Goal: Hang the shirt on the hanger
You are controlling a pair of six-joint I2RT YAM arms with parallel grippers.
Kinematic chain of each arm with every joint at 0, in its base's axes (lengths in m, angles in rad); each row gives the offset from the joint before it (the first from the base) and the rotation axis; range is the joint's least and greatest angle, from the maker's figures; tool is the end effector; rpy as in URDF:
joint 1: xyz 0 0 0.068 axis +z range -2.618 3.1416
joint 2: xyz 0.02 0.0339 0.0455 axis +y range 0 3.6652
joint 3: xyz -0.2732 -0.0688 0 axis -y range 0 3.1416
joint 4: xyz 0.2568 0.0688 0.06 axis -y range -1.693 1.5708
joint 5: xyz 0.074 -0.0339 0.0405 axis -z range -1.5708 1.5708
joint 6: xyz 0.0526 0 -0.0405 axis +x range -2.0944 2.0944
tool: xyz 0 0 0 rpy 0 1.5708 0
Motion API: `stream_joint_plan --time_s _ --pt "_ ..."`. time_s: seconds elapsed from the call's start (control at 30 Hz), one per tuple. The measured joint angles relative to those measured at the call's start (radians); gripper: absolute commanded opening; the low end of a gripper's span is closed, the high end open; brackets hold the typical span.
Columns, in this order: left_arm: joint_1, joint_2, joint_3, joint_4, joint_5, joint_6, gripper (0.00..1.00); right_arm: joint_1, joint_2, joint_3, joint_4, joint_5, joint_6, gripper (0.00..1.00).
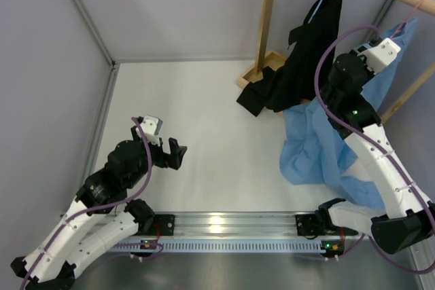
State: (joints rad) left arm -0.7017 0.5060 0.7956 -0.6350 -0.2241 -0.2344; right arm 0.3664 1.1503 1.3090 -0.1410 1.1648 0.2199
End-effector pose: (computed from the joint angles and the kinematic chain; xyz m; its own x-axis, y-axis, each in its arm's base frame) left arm 0.1052 -0.0736 0.3343 -0.3606 0.0083 -0.9327 0.3968 0.9063 -0.1454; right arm 0.2482 0.0435 0.4644 0.1723 0.1584 -0.9722 0.6953 0.6796 0.2340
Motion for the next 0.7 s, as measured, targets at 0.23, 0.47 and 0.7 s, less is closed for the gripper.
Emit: stream_joint_plan --time_s 0.23,0.47,0.7 --pt "0.000 0.000 -0.003 0.003 0.010 0.000 0.98 0.006 -0.027 -0.018 -0.014 -0.002 0.049 0.61" --pt "0.000 0.000 -0.005 0.006 0.009 0.000 0.98 0.007 -0.148 -0.068 -0.042 -0.053 0.041 0.99" --pt "0.022 -0.011 -0.005 0.006 -0.042 -0.004 0.98 0.007 -0.309 -0.085 -0.192 -0.233 -0.003 0.99"
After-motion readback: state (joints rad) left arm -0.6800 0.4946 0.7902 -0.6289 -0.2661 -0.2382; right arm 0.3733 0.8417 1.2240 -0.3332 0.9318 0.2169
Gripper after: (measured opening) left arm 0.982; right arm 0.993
